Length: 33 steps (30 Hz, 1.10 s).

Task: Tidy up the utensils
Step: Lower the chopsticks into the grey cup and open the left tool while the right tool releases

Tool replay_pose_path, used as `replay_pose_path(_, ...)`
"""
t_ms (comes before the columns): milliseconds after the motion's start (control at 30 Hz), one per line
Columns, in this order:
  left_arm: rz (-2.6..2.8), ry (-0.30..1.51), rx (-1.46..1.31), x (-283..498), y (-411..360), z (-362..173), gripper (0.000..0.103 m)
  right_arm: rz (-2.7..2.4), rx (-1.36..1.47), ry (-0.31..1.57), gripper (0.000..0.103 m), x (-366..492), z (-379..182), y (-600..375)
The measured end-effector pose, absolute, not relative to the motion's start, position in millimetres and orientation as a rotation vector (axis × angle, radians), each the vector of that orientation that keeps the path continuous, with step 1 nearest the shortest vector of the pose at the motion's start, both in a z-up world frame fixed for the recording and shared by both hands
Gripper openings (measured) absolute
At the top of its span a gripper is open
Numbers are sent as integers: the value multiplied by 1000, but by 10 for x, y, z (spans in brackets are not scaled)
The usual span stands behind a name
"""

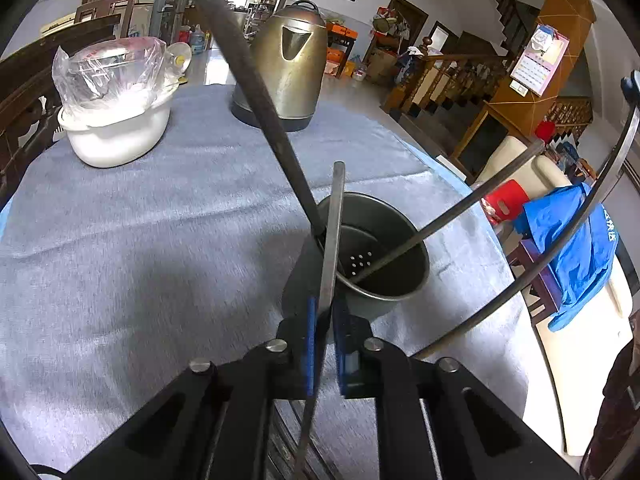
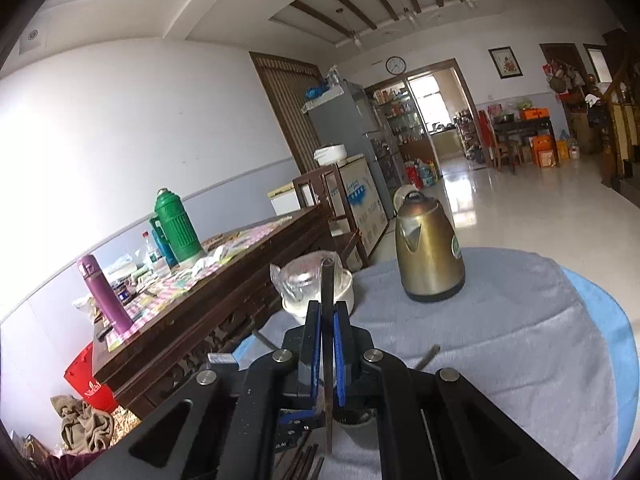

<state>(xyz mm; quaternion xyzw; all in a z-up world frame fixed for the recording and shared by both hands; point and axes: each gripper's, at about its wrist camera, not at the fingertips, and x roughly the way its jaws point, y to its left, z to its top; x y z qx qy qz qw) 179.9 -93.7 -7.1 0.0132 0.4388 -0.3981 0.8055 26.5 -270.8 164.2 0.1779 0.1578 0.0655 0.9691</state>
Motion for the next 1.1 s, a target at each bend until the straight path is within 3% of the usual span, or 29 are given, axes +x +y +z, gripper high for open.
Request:
replay_pose_path(267, -889, 848, -15, 1565, -719, 239, 6, 87, 406, 246, 6, 311, 1773, -2783)
replay_pose_path(533, -884, 599, -67, 1335, -609, 938, 6, -21, 342, 188, 6, 354, 1779, -2704)
replay_pose_path(733, -842, 659, -59, 1409, -621, 840, 6, -26, 314, 297, 6, 593, 1442, -2648)
replay_pose_path(800, -822, 722, -78, 1464, -563, 695, 8, -16, 318, 323, 6, 618, 1367, -2659)
replay_pose_path(933, -798, 834, -49, 1526, -583, 410, 32, 6, 329, 362, 7, 641, 1301, -2660)
replay_pose_path(1100, -791, 934, -13, 1530, -690, 120, 37, 22, 382, 387, 10, 539, 1283, -2723)
